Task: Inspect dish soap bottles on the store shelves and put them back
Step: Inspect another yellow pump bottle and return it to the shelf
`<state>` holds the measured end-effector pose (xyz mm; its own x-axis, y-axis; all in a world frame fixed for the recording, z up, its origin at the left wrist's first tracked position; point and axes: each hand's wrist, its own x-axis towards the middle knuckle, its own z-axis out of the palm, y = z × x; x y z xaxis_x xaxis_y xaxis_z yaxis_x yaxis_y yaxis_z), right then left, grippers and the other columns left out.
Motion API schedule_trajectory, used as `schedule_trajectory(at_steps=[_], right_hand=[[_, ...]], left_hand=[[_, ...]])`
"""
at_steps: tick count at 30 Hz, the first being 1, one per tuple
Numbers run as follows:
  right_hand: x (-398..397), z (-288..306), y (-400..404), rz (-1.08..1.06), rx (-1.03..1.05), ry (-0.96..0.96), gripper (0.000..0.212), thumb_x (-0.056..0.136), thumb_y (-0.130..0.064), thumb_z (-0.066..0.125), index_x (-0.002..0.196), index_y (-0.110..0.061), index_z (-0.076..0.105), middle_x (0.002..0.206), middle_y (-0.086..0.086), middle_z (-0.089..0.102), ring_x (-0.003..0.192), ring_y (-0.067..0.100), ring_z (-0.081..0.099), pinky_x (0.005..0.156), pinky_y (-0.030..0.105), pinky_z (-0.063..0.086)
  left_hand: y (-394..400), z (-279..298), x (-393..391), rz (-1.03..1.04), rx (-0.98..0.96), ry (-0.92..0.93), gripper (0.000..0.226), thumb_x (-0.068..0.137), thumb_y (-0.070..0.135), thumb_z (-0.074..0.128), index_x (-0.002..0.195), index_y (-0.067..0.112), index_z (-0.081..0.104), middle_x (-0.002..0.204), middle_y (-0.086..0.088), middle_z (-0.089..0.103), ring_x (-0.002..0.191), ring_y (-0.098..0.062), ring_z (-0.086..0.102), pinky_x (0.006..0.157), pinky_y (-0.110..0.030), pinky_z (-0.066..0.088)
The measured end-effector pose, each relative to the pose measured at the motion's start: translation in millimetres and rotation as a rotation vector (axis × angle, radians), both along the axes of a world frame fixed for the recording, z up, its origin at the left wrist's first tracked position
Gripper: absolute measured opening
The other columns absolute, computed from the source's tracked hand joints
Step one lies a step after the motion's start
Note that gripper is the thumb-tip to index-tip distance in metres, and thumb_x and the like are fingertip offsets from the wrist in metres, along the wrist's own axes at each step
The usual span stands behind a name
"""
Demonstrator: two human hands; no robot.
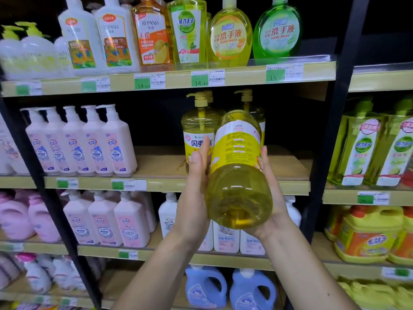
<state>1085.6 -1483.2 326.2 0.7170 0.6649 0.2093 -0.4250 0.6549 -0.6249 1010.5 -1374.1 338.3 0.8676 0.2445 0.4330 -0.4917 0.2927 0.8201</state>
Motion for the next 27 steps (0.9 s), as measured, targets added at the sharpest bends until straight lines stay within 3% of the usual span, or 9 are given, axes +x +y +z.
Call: schedule_trajectory(at_steps=[1,3,6,12,16,20,24,27], right_hand=[[0.0,4.4,-1.4,-0.015,0.000,0.017,0.073,0.097,-0.075,0.052,0.104,-0.010,0.086,0.100,0.011,0.082,0.092,0.026,0.081,0.080,0.039,0.065],[0.2,14.1,-3.6,-0.016,-0.013,0.047,0.073,0.094,-0.075,0.057,0.102,-0.009,0.085,0.098,0.013,0.082,0.089,0.028,0.081,0.076,0.041,0.065],[5.2,22.2,-8.8,-0.070,-0.102,0.099,0.073,0.089,-0.078,0.062,0.102,-0.009,0.084,0.098,0.013,0.080,0.085,0.029,0.080,0.074,0.042,0.066],[5.9,29.1,-9.2,-0.074,-0.147,0.139,0.077,0.083,-0.081,0.064,0.104,-0.010,0.085,0.104,0.018,0.079,0.088,0.033,0.080,0.074,0.046,0.066],[8.0,30.9,-6.8,-0.032,-0.169,0.135,0.083,0.084,-0.084,0.062,0.104,-0.008,0.085,0.105,0.019,0.079,0.090,0.033,0.080,0.077,0.046,0.067],[9.4,36.1,-5.6,-0.053,-0.204,0.097,0.086,0.084,-0.086,0.060,0.115,-0.010,0.083,0.111,0.020,0.077,0.095,0.034,0.079,0.078,0.047,0.066],[10.4,43.2,-2.7,-0.074,-0.216,0.063,0.086,0.086,-0.087,0.056,0.109,-0.010,0.084,0.106,0.019,0.079,0.091,0.033,0.080,0.075,0.046,0.066],[12.7,50.6,-0.2,-0.115,-0.228,0.048,0.083,0.088,-0.086,0.054,0.108,-0.011,0.085,0.106,0.019,0.079,0.091,0.033,0.080,0.075,0.046,0.066]], left_hand=[[-1.4,-0.2,-3.6,0.039,0.042,-0.051,0.071,0.103,0.072,0.042,0.164,0.035,0.041,0.169,0.009,0.046,0.155,-0.017,0.044,0.130,-0.050,0.032],[-0.8,-11.1,-6.0,0.158,0.309,-0.148,0.081,0.097,0.078,0.052,0.165,0.038,0.036,0.174,0.010,0.035,0.162,-0.019,0.030,0.131,-0.054,0.027],[4.1,-19.8,-6.0,0.342,0.656,-0.217,0.096,0.088,0.068,0.076,0.167,0.049,0.025,0.174,0.010,0.034,0.161,-0.020,0.033,0.125,-0.056,0.038],[0.7,-13.6,-6.4,0.336,0.535,-0.211,0.089,0.089,0.034,0.087,0.163,0.045,0.039,0.165,0.011,0.049,0.154,-0.017,0.045,0.120,-0.045,0.048],[-2.4,-12.0,-7.5,0.324,0.454,-0.193,0.087,0.086,0.027,0.088,0.161,0.042,0.045,0.160,0.012,0.055,0.150,-0.012,0.050,0.112,-0.025,0.051],[-1.2,-11.5,-8.4,0.311,0.427,-0.183,0.088,0.088,0.022,0.087,0.162,0.039,0.044,0.156,0.015,0.058,0.145,-0.008,0.054,0.105,-0.017,0.052],[3.5,-10.6,-2.5,0.309,0.430,-0.161,0.090,0.090,0.030,0.087,0.164,0.044,0.038,0.158,0.016,0.055,0.146,-0.004,0.052,0.103,-0.012,0.050],[8.8,-7.9,-3.0,0.364,0.549,-0.114,0.094,0.084,0.059,0.082,0.162,0.052,0.031,0.160,0.018,0.046,0.149,0.000,0.044,0.107,-0.010,0.046]])
